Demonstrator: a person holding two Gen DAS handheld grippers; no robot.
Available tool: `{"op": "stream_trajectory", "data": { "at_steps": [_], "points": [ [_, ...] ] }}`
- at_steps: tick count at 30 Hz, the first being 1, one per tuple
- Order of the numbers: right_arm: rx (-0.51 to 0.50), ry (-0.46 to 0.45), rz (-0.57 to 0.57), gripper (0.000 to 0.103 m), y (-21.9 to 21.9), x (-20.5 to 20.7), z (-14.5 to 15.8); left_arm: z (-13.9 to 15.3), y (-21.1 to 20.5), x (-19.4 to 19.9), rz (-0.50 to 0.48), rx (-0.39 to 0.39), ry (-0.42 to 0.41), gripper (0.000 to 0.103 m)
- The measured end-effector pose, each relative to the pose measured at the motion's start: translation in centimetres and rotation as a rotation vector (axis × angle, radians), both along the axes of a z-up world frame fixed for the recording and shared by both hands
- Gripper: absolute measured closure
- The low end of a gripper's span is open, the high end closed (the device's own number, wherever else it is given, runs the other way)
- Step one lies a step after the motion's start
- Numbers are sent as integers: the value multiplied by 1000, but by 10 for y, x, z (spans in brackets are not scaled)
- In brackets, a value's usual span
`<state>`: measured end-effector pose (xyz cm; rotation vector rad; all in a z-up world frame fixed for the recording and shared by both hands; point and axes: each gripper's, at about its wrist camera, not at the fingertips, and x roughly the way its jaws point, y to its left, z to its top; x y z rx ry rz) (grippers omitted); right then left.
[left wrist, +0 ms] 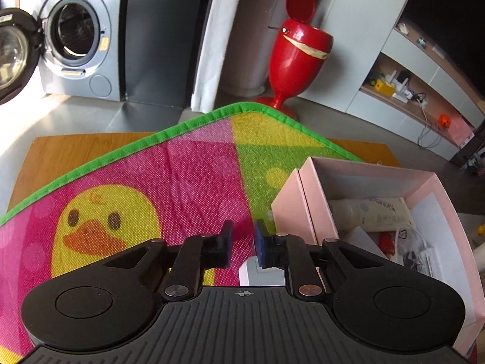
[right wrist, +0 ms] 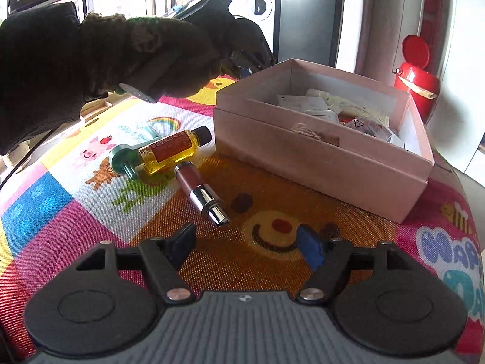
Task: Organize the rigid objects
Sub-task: 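Move the left tool over the orange bottle while the right tool approaches the red lipstick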
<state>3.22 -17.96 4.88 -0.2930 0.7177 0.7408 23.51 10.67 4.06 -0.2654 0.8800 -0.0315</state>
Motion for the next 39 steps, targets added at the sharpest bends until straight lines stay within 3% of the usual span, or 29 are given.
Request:
{"op": "stream_trajectory", "data": {
  "at_steps": [5, 11, 15, 17, 22, 25, 29, 36, 39],
  "points": [
    [9, -1, 5, 24, 1, 1, -2, -1, -4, -49, -97, 14, -12, 86],
    [0, -1, 8, 22, 5, 1, -3, -4, -14, -134, -134, -89, -30, 86],
    [-15, -1, -25, 16, 7, 2, -3, -4, -20, -169, -155, -164, -42, 85],
    [-19, -2, -45, 15, 6, 3, -3, 5, -18, -186, -141, -178, -86, 84],
    [-15, 3, -90, 15, 2, 4, -4, 40, -22, -245, -125, -101, -180, 84],
    [-15, 6, -101, 14, 2, 5, -3, 42, -47, -276, -158, -56, -145, 84],
    [-27, 11, -129, 13, 4, 4, -2, 33, -83, -294, -159, 118, -106, 84],
    [-69, 64, -173, 13, -14, -9, 6, 24, -98, -289, -171, 104, -69, 84],
    [3, 82, -77, 13, -24, -26, 18, 27, -100, -288, -160, 131, -82, 84]
  ]
}}
